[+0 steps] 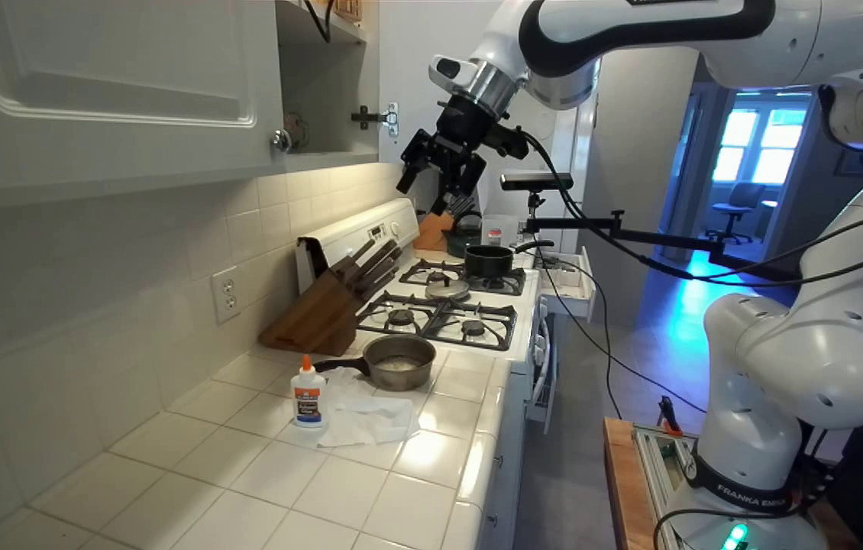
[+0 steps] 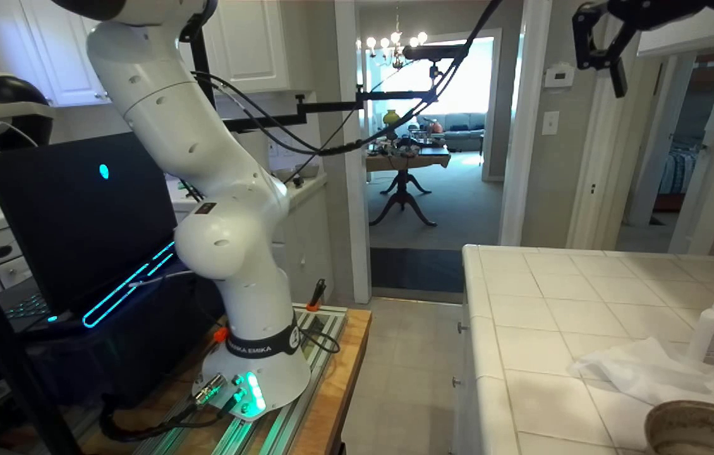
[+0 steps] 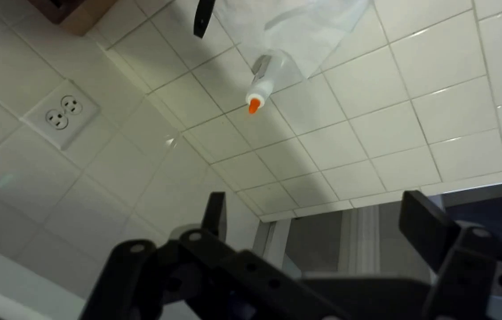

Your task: Open the top left cabinet door

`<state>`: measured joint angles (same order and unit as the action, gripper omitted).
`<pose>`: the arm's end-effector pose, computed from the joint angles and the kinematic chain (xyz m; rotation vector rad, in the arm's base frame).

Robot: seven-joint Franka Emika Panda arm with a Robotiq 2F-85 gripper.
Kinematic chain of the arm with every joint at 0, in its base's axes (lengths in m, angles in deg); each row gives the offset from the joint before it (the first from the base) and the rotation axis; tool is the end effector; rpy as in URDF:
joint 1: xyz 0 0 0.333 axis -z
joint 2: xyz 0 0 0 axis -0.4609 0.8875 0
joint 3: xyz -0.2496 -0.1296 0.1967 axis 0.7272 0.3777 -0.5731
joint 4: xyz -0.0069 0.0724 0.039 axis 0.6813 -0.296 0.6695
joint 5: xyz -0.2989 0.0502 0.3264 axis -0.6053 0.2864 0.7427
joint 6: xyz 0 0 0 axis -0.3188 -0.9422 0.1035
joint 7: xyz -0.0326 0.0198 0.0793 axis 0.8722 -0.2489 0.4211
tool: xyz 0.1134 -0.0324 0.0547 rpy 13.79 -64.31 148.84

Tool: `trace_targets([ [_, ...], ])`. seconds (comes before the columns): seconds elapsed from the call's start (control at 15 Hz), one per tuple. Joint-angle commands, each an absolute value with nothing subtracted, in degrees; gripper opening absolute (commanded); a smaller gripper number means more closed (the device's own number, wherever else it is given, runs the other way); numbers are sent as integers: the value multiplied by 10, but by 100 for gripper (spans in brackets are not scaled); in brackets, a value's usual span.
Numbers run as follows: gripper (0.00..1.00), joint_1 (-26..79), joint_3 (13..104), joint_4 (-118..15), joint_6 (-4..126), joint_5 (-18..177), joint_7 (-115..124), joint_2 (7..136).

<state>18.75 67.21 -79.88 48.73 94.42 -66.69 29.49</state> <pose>0.5090 -0.0383 0.6424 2.6190 1.4778 0.8343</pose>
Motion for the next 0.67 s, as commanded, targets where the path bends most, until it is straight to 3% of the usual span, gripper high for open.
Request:
trace_targets([
  [0.0,100,176,678,-764,511,1000,-710,315],
  [0.6,100,161,690,-679,490,1156,-849,384],
])
